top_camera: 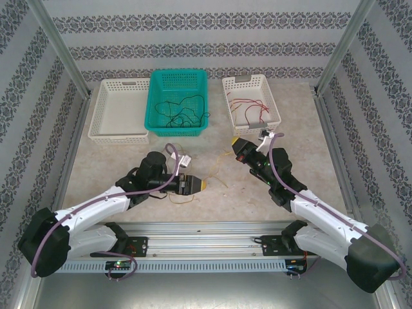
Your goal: Untangle the cables
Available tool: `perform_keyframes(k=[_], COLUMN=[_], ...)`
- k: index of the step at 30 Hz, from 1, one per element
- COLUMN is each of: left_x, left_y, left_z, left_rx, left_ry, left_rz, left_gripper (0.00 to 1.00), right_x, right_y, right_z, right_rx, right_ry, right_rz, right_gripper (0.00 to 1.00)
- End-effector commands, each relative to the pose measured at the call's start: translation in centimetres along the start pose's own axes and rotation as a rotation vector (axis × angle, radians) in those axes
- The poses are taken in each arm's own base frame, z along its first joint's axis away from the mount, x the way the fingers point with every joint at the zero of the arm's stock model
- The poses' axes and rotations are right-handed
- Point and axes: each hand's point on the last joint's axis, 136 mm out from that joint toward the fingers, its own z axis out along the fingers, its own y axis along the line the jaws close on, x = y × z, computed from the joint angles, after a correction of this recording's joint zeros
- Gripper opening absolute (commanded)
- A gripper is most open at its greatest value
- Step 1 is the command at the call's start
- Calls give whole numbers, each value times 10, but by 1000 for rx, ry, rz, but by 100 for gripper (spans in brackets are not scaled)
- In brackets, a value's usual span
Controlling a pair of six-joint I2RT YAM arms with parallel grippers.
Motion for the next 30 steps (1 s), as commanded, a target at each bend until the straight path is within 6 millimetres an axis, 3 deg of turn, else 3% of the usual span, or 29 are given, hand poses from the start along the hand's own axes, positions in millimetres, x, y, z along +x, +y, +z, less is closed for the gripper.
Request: perform_keyframes(k=[1, 7, 13, 22, 30], left_x=[20, 23, 16, -10, -2], left_y=[3, 20, 40, 24, 35], left_z=[4, 13, 10, -16, -10], left_rx=[-19, -109, -235, -277, -372], left_ry=[62, 97, 66, -94, -33], left_rz=[56, 67, 88, 191, 256], left_gripper=[59, 58, 55, 65, 66], right_x=[-13, -14, -13, -9, -7], right_y=[20, 23, 26, 25, 30], right_z=[-1, 2, -1, 0, 1], right_rx=[-50, -58, -66, -72, -85], right_ry=[-26, -20, -16, 1, 14], right_rz=[-25, -17, -15, -11, -5], right_gripper=[0, 0, 0, 0, 0])
